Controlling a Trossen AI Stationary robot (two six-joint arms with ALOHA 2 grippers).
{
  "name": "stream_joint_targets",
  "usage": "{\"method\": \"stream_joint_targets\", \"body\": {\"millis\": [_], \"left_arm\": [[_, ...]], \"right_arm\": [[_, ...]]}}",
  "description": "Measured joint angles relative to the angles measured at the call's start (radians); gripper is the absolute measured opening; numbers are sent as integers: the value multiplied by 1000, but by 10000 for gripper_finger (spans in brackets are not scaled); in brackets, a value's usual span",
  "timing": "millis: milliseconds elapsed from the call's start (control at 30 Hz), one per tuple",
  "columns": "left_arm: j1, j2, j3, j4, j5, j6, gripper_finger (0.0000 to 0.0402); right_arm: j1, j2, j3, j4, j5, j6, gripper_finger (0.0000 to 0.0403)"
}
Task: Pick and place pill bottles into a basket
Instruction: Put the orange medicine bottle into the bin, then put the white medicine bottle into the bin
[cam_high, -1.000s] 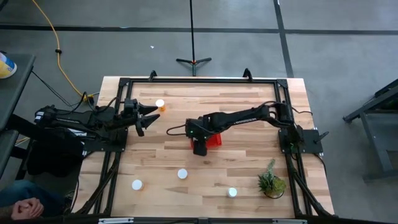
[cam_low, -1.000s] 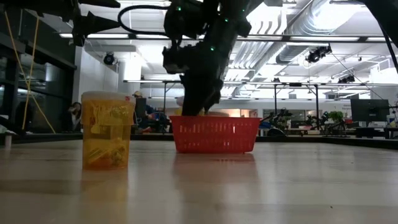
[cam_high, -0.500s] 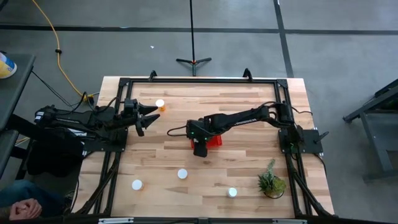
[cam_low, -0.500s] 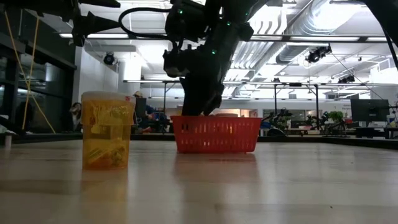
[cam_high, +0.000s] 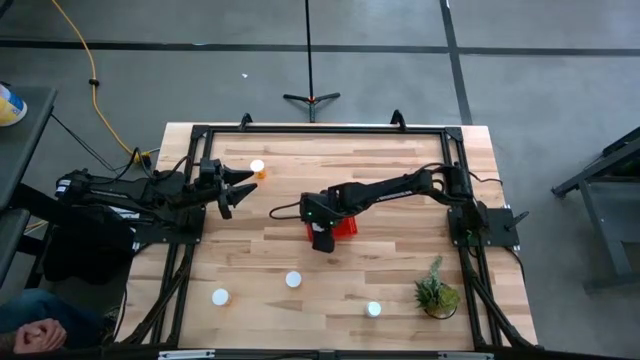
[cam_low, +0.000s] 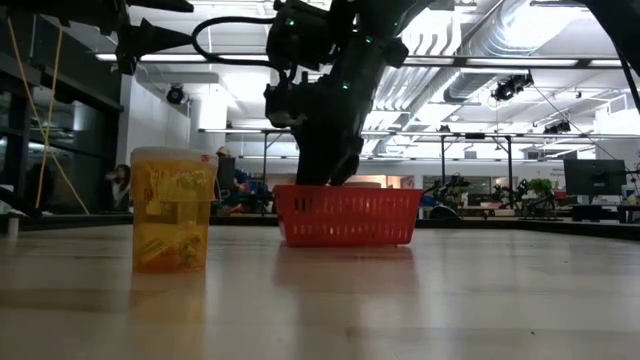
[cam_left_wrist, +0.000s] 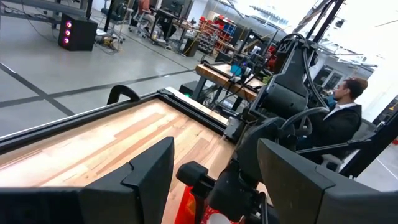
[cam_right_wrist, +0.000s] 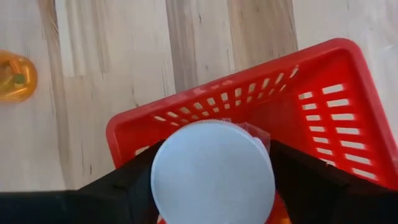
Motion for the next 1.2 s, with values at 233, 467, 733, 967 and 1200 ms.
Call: {"method": "stream_joint_targets", "body": {"millis": [233,467,733,967,1200], "left_arm": [[0,0,0,0,-6,9,264],[0,0,0,0,-10,11,264],[0,0,0,0,-10,11,264],[0,0,0,0,-10,11,264],[0,0,0,0,-6,11,264]], "right_arm": [[-14,-5,63,-74,0,-7,259],[-29,-6,125,-140,-60,-29,259],[-28,-6,192,-210,-60,-26,259],[-35,-6,333,-278,1,-44,259],[-40,-22,481,-401,13,-50,259]]}}
